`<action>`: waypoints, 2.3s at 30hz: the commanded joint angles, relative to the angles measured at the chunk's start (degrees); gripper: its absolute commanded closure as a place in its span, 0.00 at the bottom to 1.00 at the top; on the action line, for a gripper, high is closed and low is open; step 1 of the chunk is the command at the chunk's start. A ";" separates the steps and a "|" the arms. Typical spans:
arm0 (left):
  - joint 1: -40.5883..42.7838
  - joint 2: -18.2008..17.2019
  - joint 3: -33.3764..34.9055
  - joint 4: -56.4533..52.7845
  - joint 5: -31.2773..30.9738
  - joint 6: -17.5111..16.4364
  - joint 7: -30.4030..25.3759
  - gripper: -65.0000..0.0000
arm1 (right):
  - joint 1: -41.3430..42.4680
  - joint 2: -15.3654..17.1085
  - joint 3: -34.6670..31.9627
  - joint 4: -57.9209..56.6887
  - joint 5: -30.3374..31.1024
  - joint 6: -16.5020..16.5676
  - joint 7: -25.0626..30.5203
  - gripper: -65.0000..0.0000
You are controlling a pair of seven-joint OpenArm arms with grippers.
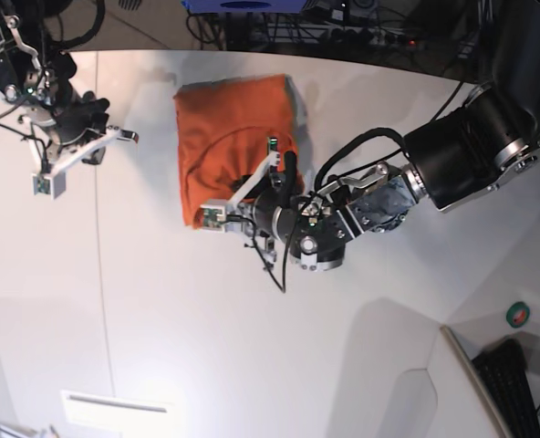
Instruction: Layout the t-shirt on the table in an organized manner, then fold the t-shirt properly
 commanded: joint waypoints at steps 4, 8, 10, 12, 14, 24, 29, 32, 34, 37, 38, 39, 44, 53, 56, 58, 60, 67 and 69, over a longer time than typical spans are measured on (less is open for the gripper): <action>-0.93 4.14 0.31 -3.55 2.82 -0.66 -1.01 1.00 | -0.23 0.22 0.27 0.91 -0.21 0.19 0.88 1.00; -0.93 5.99 -0.13 -6.18 5.19 -5.32 -1.18 1.00 | -0.93 -0.48 0.62 0.91 -0.21 0.19 0.88 1.00; -0.93 6.34 -0.13 -6.27 6.51 -5.46 -1.18 1.00 | -0.93 -0.57 0.62 0.91 -0.21 0.19 0.88 1.00; -0.93 6.69 -0.13 -6.10 8.01 -5.46 -1.18 1.00 | -0.93 -0.57 0.44 0.91 -0.21 0.19 0.88 1.00; -0.93 7.31 -0.13 -6.10 9.41 -5.46 -1.18 1.00 | -0.93 -0.57 0.44 0.91 -0.21 0.19 0.88 1.00; -0.93 7.92 -0.22 -6.27 10.91 -5.46 -1.18 1.00 | -0.67 -0.57 0.53 -2.08 -0.21 0.19 0.88 1.00; -1.02 8.01 -0.22 -6.01 10.91 -5.46 -1.18 0.82 | -0.67 -0.66 0.36 -3.22 -0.21 0.19 0.97 1.00; -1.11 8.10 -0.22 -5.92 10.91 -5.46 -1.18 0.56 | 0.21 -0.66 0.27 -3.31 -0.21 0.19 0.97 1.00; -1.28 8.10 -0.22 -5.92 10.91 -5.46 -1.10 0.39 | 0.30 -0.66 0.27 -3.31 -0.21 0.19 0.97 1.00; -1.46 8.10 -0.31 -5.92 10.91 -5.46 -1.10 0.26 | 1.00 -0.66 0.18 -3.39 -0.04 0.19 0.97 1.00; -1.46 8.10 -0.39 -5.92 10.91 -5.46 -1.10 0.23 | 1.00 -0.66 0.18 -3.48 -0.04 0.19 0.97 1.00; -1.46 8.10 -0.83 -5.92 10.91 -5.46 -1.10 0.22 | 1.00 -0.74 0.18 -3.48 -0.04 0.19 0.97 1.00; -1.37 8.10 -7.69 -5.57 10.91 -5.46 -1.10 0.22 | 1.09 -1.80 0.18 -3.57 -0.12 0.19 0.88 1.00; 1.97 7.57 -18.94 4.36 10.82 -5.46 1.98 0.23 | 1.62 -1.71 0.62 -3.66 -0.21 0.19 0.79 1.00; 6.63 7.57 -28.00 7.79 10.82 -5.46 2.95 0.23 | 1.53 -1.36 0.62 -3.66 -0.21 0.19 0.79 1.00; 10.85 7.39 -34.68 10.61 10.91 -5.46 3.04 0.25 | 1.44 -1.27 0.62 -3.66 -0.30 0.19 0.88 1.00; 16.21 6.25 -42.68 14.04 10.82 -5.46 3.30 0.40 | 1.44 -0.83 0.62 -3.57 -0.30 0.99 0.97 1.00; 32.47 5.64 -64.75 25.02 15.39 -5.46 4.44 1.00 | -2.69 0.22 4.31 -3.75 -0.30 15.67 14.68 1.00; 38.19 5.72 -72.13 28.63 19.17 -5.46 4.09 1.00 | -4.97 0.13 8.36 -4.80 -0.30 20.15 19.78 1.00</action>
